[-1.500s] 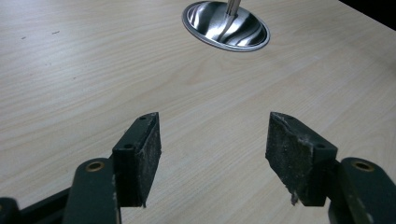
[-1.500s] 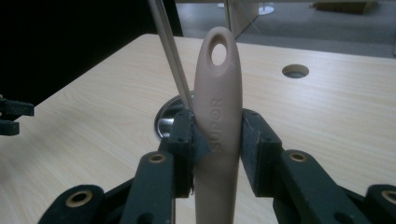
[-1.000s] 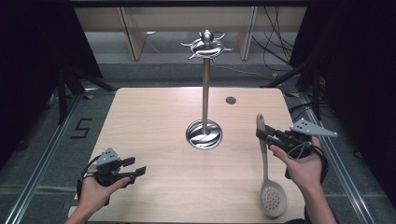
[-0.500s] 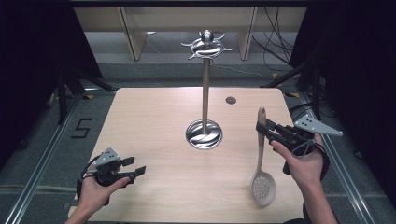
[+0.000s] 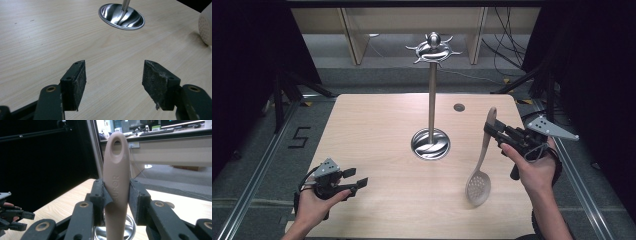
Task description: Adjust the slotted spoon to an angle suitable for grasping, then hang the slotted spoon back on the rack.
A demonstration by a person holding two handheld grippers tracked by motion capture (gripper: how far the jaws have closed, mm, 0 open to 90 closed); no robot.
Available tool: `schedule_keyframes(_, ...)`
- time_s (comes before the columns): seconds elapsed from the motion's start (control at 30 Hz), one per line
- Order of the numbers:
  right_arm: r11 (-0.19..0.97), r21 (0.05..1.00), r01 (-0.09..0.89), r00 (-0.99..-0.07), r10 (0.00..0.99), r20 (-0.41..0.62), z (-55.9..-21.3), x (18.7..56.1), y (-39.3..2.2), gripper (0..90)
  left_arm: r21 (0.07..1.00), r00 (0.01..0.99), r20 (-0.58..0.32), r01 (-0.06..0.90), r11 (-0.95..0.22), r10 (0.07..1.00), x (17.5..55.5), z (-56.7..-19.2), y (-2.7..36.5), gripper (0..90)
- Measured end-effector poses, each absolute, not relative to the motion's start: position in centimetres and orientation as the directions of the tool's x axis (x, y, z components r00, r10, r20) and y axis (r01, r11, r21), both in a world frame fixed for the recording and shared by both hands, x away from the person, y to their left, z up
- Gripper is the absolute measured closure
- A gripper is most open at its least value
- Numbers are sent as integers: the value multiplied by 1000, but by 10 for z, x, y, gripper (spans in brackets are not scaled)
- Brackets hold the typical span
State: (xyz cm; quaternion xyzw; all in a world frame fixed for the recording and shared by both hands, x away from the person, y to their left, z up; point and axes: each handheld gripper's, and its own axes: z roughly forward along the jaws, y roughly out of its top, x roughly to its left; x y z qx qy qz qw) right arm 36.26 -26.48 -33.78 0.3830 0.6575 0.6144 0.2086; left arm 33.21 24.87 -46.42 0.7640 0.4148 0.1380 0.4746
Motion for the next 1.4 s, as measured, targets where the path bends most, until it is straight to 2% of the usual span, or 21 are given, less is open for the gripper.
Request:
schedule_keyframes(0.23,-88,972,218,-625,752,208,-331,368,-259,684,837,611,-197,511,-192,766,334,-465,249,347)
schedule_keyframes(0.53,-73,989,131,-630,764,140,-309,379,-242,684,838,608,-196,511,-190,770,334,-465,249,348)
schedule_keyframes(0.8,-53,994,97,-637,764,103,-298,380,-231,684,843,610,-199,506,-184,767,333,-464,250,348)
schedule_keyframes(1.23,-47,995,93,-650,754,96,-294,375,-222,684,844,604,-189,502,-186,774,333,-463,251,348)
schedule_keyframes(1.4,-15,997,72,-649,759,58,-292,375,-215,683,846,602,-193,502,-179,775,334,-463,252,347)
